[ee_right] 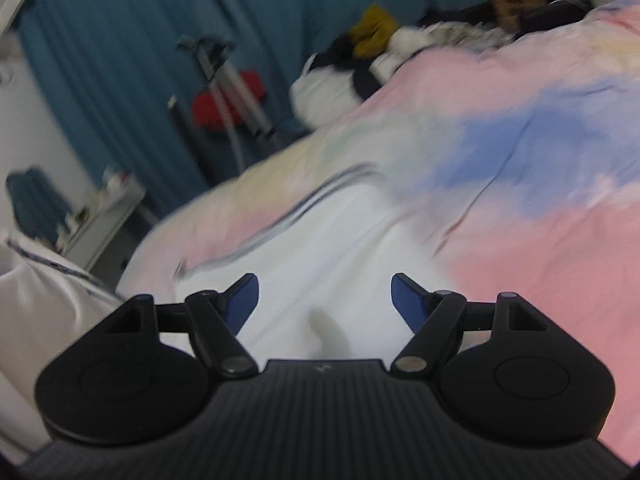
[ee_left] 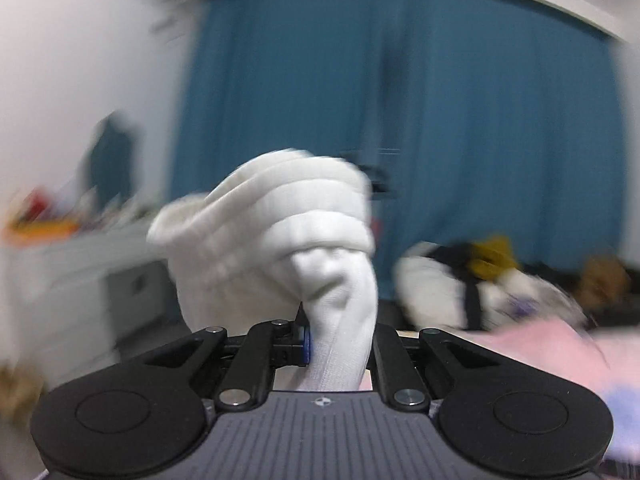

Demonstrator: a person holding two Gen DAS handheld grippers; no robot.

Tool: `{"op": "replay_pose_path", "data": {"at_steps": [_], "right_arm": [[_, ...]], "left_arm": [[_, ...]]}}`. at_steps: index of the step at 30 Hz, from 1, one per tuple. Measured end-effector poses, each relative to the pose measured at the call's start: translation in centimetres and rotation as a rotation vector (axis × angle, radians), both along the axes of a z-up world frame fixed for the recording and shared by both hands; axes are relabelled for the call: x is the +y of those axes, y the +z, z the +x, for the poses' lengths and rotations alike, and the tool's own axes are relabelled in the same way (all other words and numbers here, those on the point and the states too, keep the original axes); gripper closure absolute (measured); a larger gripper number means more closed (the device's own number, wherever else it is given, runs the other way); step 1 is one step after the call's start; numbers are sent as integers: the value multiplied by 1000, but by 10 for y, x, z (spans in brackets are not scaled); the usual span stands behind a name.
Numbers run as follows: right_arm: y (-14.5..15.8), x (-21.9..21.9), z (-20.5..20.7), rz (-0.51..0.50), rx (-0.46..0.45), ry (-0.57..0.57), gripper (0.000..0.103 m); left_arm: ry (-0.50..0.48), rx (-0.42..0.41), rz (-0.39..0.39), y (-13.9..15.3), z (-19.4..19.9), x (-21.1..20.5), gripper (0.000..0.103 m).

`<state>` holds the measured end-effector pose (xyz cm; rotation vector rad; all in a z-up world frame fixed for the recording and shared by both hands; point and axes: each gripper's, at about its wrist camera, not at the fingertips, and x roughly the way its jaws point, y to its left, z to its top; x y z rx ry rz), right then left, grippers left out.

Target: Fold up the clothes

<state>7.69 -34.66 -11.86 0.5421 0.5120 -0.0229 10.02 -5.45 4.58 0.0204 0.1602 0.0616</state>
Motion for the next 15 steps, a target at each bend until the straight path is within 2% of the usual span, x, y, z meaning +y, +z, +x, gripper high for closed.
{"op": "replay_pose_path", "data": {"at_steps": [4,8,9,12,15], "right_arm": [[6,-44,-5,52,-25,-104,27],[2,-89,-12,196,-61,-152,26],[-3,-97,-10,250,-62,-133,26],[-24,-117,-3,426,-30,-92,33],[-36,-123,9,497,9,-63,41]], "left_arm": [[-167,28,178,-54,4,-102,92],[-331,197,331,-130,7,-173,92],[-344,218,366,-142,7,-183,92],[-355,197,447,-159,6,-193,92],[-403,211,486,-156,9,-186,88]]}}
